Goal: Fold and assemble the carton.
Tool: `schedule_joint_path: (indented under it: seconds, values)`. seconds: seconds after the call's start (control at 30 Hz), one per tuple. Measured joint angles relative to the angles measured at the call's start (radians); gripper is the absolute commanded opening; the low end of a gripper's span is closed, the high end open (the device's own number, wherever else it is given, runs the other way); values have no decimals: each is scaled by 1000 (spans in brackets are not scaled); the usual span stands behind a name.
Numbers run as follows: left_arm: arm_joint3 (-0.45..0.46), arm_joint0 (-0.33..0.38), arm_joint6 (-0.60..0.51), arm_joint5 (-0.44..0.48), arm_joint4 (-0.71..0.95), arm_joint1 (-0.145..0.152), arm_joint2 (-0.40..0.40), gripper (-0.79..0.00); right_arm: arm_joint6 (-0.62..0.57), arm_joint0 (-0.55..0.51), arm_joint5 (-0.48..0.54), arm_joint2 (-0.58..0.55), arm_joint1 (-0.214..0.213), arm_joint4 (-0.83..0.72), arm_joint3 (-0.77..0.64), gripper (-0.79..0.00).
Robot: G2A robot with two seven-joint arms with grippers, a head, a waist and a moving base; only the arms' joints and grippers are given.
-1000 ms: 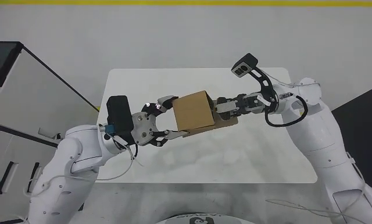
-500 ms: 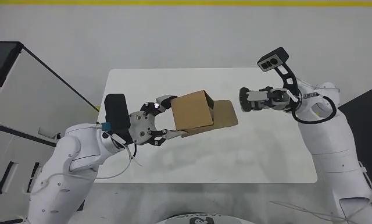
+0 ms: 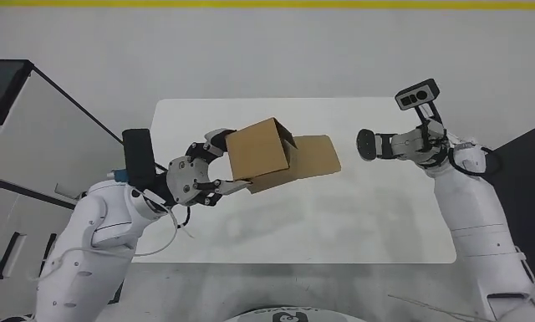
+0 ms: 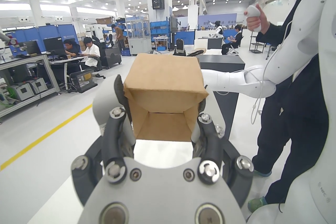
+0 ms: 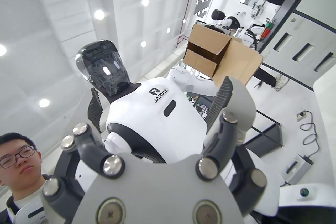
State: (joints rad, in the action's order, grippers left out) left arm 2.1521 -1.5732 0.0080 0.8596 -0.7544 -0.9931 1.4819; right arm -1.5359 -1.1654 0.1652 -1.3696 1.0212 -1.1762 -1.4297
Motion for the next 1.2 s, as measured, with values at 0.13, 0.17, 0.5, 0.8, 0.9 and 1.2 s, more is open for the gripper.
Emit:
schedule_joint_path:
  seconds: [0.13,0.17,0.5,0.8,0.9,1.2]
  values:
    - [1,-2,8,8,9,0,6,-785,0,1,5,21,2,2,24,0]
    - [2,-2,8,8,8,0,6,-785,0,1,5,21,2,2,22,0]
    - [-28,5,64,14,87,-8,-23,-785,-1,11,-22,113,32,-113,106,0]
    - [-53,24,112,47,111,-18,-57,-785,0,71,4,239,69,-166,175,-185]
    - [-57,29,119,49,110,-21,-64,-785,0,91,15,282,81,-167,178,-200]
    - [-65,38,148,51,98,-30,-64,-785,0,135,43,371,99,-148,188,-348]
